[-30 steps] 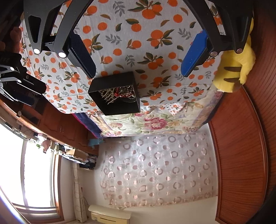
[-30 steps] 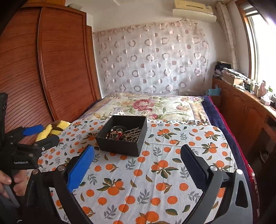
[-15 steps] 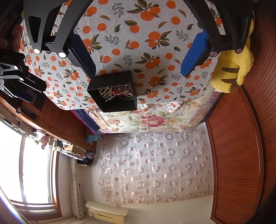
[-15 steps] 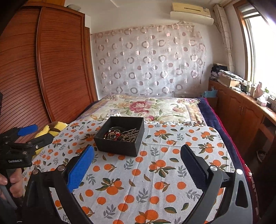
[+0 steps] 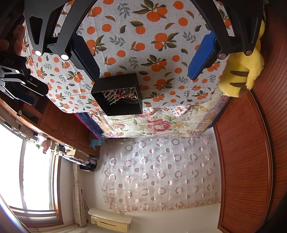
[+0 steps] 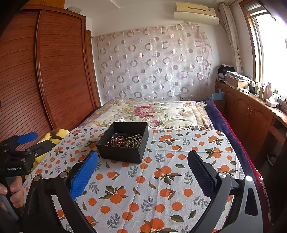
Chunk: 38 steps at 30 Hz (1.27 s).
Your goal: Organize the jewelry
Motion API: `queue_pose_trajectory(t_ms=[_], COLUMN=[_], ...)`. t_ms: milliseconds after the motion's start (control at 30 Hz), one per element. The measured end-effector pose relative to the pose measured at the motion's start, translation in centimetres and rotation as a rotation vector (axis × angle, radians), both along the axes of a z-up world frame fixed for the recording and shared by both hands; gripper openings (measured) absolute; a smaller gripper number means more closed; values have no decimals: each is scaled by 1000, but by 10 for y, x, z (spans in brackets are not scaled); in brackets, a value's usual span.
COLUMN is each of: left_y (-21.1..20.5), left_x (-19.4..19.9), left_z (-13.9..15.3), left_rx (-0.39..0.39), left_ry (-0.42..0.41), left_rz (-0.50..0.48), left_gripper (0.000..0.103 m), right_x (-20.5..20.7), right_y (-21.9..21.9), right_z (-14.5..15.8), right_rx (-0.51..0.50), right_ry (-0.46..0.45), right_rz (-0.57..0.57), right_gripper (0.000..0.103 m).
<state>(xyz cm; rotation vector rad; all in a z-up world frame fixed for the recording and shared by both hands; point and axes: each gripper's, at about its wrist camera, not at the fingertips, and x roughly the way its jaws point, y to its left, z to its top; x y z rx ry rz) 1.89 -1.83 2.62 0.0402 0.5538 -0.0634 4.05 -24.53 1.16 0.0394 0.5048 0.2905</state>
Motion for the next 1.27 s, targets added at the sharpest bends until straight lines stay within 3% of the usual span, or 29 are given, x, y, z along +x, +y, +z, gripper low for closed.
queue_pose_trajectory(t_ms=[1267], left_y=[-8], left_x=[-3], left_z=[10], left_rx=[-4], left_ry=[-7], left_rz=[5], left_gripper=[95], right_x=[-1], right_y=[0], right_z=[3], right_rx=[4], right_ry=[-7], right_rz=[1], right_gripper=[101])
